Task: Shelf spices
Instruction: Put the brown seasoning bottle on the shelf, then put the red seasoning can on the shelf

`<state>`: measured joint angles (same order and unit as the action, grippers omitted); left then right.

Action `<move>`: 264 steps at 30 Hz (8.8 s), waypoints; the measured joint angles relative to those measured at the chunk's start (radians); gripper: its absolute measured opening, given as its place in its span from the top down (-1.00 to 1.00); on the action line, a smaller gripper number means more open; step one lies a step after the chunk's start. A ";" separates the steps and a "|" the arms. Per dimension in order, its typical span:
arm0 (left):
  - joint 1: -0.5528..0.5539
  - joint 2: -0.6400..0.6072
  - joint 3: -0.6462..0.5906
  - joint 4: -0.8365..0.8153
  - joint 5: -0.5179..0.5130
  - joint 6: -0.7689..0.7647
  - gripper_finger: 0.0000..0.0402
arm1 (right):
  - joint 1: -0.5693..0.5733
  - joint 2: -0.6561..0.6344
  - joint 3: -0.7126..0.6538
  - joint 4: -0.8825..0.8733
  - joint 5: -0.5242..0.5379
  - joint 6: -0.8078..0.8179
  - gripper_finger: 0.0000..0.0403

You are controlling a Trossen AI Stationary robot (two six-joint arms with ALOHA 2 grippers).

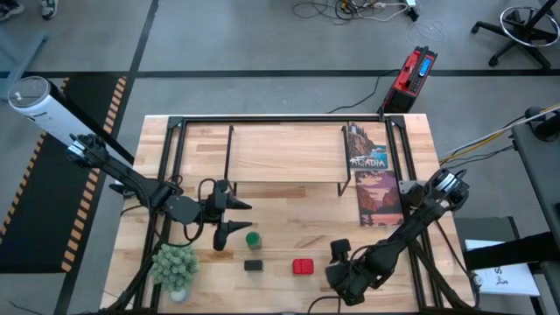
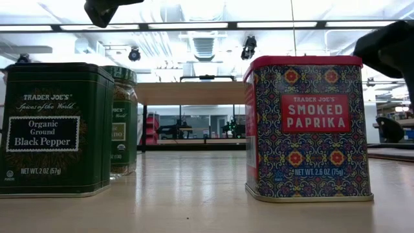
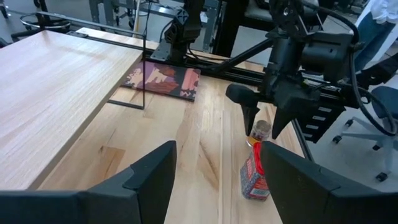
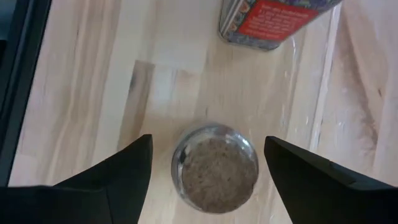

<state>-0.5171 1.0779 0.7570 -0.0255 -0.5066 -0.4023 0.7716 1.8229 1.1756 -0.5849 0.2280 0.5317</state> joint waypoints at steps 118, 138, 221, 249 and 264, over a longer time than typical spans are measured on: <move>0.000 0.000 0.000 -0.037 0.025 -0.033 -0.08 | -0.827 -0.547 -0.039 -0.180 -0.144 -0.683 0.13; 0.000 0.000 0.000 -0.052 0.025 -0.022 -0.06 | -1.023 -0.448 0.048 -0.296 -0.285 -0.768 0.13; 0.000 0.000 0.000 -0.088 0.028 -0.016 -0.19 | -0.334 -0.114 0.441 -0.302 -0.179 -0.456 -0.19; 0.003 0.044 0.442 -0.654 -0.115 0.109 -0.10 | -0.116 0.198 0.547 -0.233 0.142 -0.001 -0.32; 0.004 0.041 0.486 -0.736 -0.112 0.114 -0.15 | -0.123 0.209 0.451 -0.202 0.158 -0.006 -0.52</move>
<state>-0.5133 1.1190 1.2430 -0.7620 -0.6189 -0.2885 0.6491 2.0315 1.6266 -0.7873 0.3859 0.5255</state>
